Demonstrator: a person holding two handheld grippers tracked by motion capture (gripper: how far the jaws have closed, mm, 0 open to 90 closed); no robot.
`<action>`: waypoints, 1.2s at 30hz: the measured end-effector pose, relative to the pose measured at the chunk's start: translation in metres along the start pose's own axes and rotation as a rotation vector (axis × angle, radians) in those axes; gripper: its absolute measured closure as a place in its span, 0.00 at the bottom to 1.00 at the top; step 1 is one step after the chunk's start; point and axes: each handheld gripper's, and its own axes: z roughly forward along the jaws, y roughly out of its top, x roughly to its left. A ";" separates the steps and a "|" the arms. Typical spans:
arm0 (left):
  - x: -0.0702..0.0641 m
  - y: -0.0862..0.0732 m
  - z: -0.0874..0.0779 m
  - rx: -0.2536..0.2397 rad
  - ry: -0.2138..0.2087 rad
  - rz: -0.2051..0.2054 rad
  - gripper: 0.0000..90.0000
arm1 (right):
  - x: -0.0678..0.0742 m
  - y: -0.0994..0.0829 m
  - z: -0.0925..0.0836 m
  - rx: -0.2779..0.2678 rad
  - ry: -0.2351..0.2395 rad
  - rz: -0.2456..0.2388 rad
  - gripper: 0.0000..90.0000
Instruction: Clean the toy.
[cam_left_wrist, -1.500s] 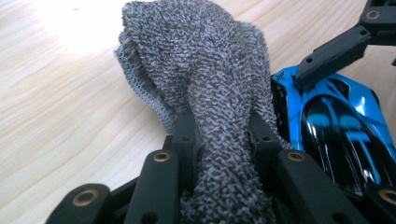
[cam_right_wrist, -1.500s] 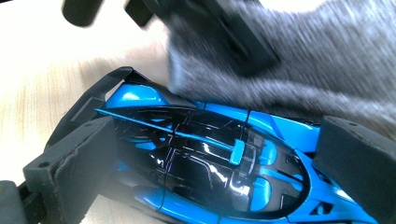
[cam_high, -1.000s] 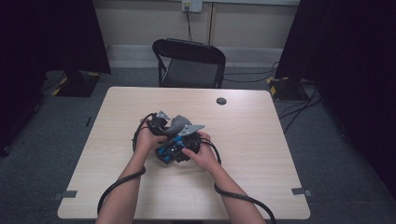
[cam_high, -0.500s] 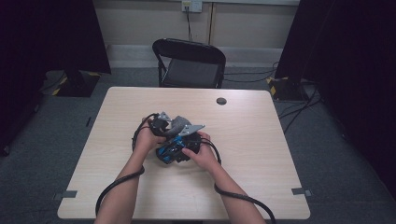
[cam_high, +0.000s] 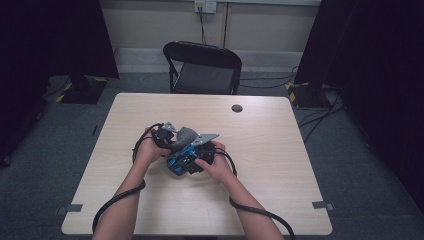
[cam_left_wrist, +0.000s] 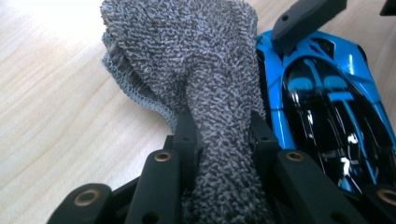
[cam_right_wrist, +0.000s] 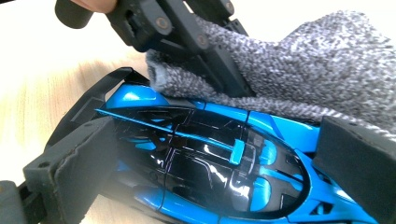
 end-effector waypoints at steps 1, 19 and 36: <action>0.000 -0.001 -0.001 -0.001 -0.001 -0.001 0.79 | 0.000 0.000 0.000 0.000 0.000 0.000 0.00; -0.001 -0.024 -0.021 0.006 -0.012 -0.020 0.79 | 0.000 0.000 0.000 0.000 0.001 0.001 0.00; -0.004 -0.050 -0.039 -0.028 -0.031 -0.045 0.79 | 0.000 0.000 0.000 0.000 0.000 0.000 0.00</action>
